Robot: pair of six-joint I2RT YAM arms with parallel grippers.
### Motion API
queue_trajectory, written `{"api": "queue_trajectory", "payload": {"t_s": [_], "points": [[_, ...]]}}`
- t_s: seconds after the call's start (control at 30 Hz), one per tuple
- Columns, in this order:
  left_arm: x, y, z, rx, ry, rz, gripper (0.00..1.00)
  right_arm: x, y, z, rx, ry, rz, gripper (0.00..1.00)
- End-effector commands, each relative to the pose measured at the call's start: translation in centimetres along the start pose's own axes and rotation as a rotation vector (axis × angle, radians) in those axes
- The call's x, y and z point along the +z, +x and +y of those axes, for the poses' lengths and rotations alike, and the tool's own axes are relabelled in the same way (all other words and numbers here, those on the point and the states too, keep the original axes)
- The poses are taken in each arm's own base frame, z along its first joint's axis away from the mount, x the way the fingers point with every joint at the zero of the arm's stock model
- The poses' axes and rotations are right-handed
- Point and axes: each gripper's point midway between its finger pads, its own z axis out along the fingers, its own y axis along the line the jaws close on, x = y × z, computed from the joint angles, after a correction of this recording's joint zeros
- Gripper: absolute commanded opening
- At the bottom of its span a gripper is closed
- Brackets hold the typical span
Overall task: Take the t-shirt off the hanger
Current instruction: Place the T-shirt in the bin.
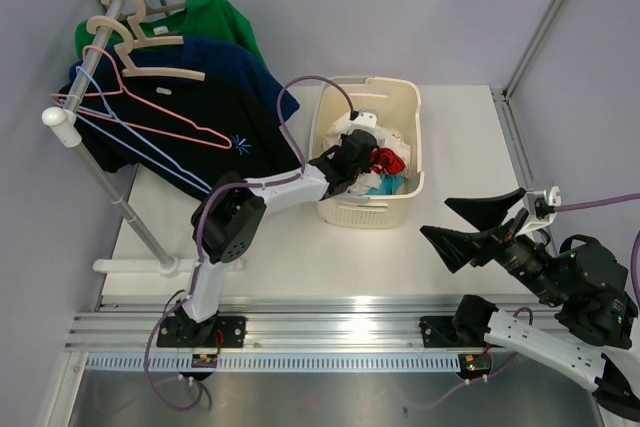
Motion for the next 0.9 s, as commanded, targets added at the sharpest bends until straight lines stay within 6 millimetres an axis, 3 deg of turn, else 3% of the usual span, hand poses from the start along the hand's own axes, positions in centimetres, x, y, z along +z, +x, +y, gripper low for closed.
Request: {"api": "queue_trajectory", "payload": {"t_s": [0.0, 0.07, 0.17, 0.2, 0.27, 0.3, 0.4, 0.43, 0.53, 0.57, 0.6, 0.63, 0.67, 0.73, 0.77, 0.87], "points": [[-0.4, -2.5, -0.4, -0.055, 0.018, -0.023, 0.36, 0.0, -0.5, 0.8, 0.013, -0.038, -0.019, 1.00], [-1.6, -3.2, -0.5, -0.034, 0.037, 0.007, 0.79, -0.1, -0.6, 0.8, 0.013, -0.039, -0.020, 1.00], [-3.7, -4.9, -0.5, -0.036, 0.055, 0.000, 0.85, -0.1, -0.6, 1.2, 0.015, -0.061, -0.020, 0.99], [-5.5, -7.1, -0.5, -0.054, 0.069, -0.040, 0.89, -0.1, -0.6, 1.2, 0.013, -0.063, -0.020, 0.99], [-7.5, -8.6, -0.6, -0.054, 0.096, -0.062, 0.98, 0.0, -0.6, 1.2, 0.011, -0.064, -0.018, 1.00], [-9.7, -11.0, -0.9, -0.066, 0.123, -0.108, 0.99, 0.1, -0.5, 1.3, 0.010, -0.064, -0.013, 1.00], [-13.5, -14.3, -1.3, -0.061, 0.176, -0.174, 0.99, 0.4, -0.2, 1.4, 0.006, -0.067, 0.000, 0.99], [-15.8, -16.2, -1.3, -0.069, 0.211, -0.215, 0.99, 0.5, -0.1, 1.4, 0.007, -0.066, 0.005, 0.99], [-19.8, -18.6, -1.9, -0.068, 0.306, -0.251, 0.99, 0.8, 0.2, 1.4, 0.001, -0.064, 0.020, 0.99], [-22.2, -20.2, -1.4, -0.069, 0.328, -0.291, 0.99, 0.8, 0.3, 1.4, 0.000, -0.065, 0.022, 1.00], [-23.2, -20.6, -0.9, -0.068, 0.329, -0.304, 0.99, 1.0, 0.3, 1.4, -0.001, -0.065, 0.023, 1.00], [-24.1, -21.0, 0.0, -0.073, 0.293, -0.324, 0.99, 1.0, 0.2, 1.5, -0.005, -0.067, 0.019, 0.99], [-26.4, -22.1, 1.4, -0.085, 0.278, -0.369, 0.99, 1.0, 0.2, 1.6, -0.006, -0.075, 0.020, 1.00], [-27.2, -21.7, 3.9, -0.090, 0.186, -0.390, 0.99, 1.1, 0.2, 1.6, -0.008, -0.071, 0.022, 1.00], [-29.1, -22.3, 5.3, -0.102, 0.169, -0.428, 0.99, 1.2, 0.2, 1.5, -0.010, -0.069, 0.021, 0.99], [-30.3, -21.6, 9.3, -0.097, 0.012, -0.448, 0.98, 1.5, 0.3, 1.5, -0.013, -0.066, 0.025, 0.99]]}}
